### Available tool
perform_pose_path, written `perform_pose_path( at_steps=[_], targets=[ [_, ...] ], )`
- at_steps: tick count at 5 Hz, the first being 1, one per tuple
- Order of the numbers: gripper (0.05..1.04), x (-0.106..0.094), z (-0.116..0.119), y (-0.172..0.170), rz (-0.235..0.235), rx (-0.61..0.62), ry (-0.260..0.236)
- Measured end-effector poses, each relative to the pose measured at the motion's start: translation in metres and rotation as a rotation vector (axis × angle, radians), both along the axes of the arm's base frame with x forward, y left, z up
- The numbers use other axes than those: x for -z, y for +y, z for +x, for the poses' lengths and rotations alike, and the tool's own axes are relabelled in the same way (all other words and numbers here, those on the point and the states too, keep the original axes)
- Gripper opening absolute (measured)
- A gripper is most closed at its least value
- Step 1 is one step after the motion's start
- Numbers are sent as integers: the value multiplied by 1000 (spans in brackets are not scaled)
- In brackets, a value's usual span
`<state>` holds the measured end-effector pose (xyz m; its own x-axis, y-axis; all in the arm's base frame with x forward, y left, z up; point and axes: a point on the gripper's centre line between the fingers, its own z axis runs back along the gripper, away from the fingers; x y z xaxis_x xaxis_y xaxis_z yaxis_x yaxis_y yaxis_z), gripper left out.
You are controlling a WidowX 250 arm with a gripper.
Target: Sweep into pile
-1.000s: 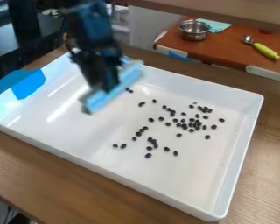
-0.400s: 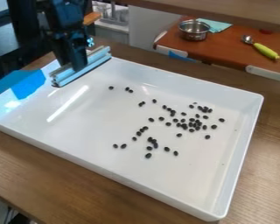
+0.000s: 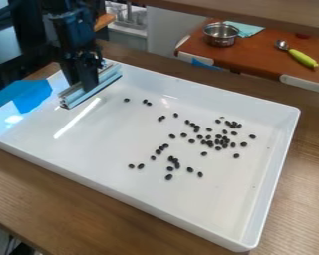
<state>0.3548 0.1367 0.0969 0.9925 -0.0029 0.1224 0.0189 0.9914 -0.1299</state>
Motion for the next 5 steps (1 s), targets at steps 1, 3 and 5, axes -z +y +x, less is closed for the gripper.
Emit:
perform_pose_path(
  at_steps=[1,3,5],
  targets=[
    [343,5,9,-5,55,10,-21],
    [343,26,14,-24,131,18,-25],
    [343,32,16,-34,157,29,-18]
  ],
)
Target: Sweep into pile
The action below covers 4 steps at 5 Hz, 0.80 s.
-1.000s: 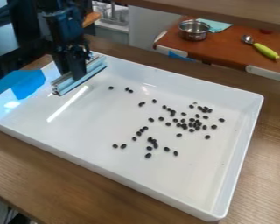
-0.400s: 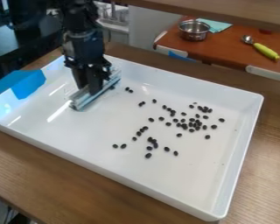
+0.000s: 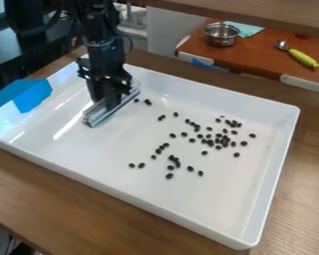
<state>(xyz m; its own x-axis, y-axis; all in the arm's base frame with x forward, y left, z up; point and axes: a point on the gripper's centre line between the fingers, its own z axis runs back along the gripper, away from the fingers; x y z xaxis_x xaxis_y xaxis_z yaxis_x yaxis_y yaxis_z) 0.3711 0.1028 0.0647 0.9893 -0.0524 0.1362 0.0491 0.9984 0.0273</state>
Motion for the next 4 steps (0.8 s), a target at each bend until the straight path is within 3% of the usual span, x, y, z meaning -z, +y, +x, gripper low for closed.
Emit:
perform_pose_path(
  at_steps=[4],
  targets=[
    [343,2,-16,-82,-84,-10,40]
  ],
)
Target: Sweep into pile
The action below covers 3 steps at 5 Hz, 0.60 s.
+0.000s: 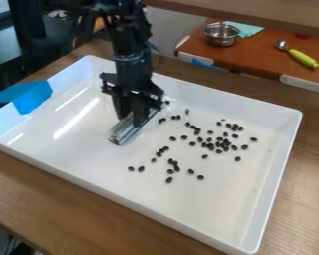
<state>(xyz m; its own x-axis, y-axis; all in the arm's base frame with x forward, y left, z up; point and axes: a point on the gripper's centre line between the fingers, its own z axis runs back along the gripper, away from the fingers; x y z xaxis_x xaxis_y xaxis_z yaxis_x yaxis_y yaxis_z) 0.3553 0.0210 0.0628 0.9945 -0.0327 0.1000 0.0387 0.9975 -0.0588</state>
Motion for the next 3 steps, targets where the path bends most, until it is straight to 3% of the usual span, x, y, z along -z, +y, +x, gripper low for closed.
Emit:
perform_pose_path(
  at_steps=[1,3],
  targets=[
    [343,0,1,-31,-33,16,1],
    [342,1,2,-45,-72,14,-4]
  ],
)
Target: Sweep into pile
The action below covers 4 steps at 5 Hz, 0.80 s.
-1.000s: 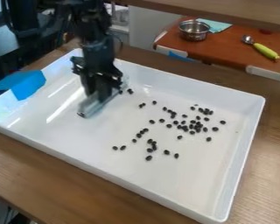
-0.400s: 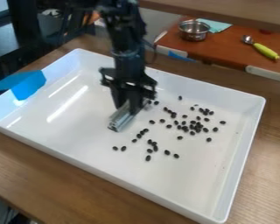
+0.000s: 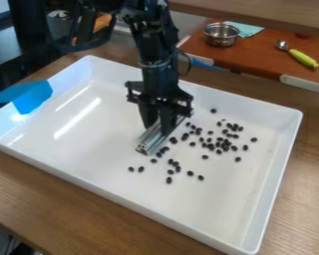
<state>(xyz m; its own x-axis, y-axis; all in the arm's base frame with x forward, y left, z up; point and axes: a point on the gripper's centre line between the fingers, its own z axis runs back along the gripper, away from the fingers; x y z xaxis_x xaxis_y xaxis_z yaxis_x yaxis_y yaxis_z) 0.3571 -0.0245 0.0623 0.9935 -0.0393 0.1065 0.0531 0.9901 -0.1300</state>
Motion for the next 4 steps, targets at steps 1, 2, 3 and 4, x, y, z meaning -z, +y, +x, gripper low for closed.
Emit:
perform_pose_path(
  at_steps=[1,2,3,4],
  targets=[
    [342,0,3,-28,-49,2,-20],
    [342,1,0,-48,-109,16,-5],
    [342,0,-2,-61,-189,23,17],
    [342,-2,-8,-77,-277,60,42]
  ],
)
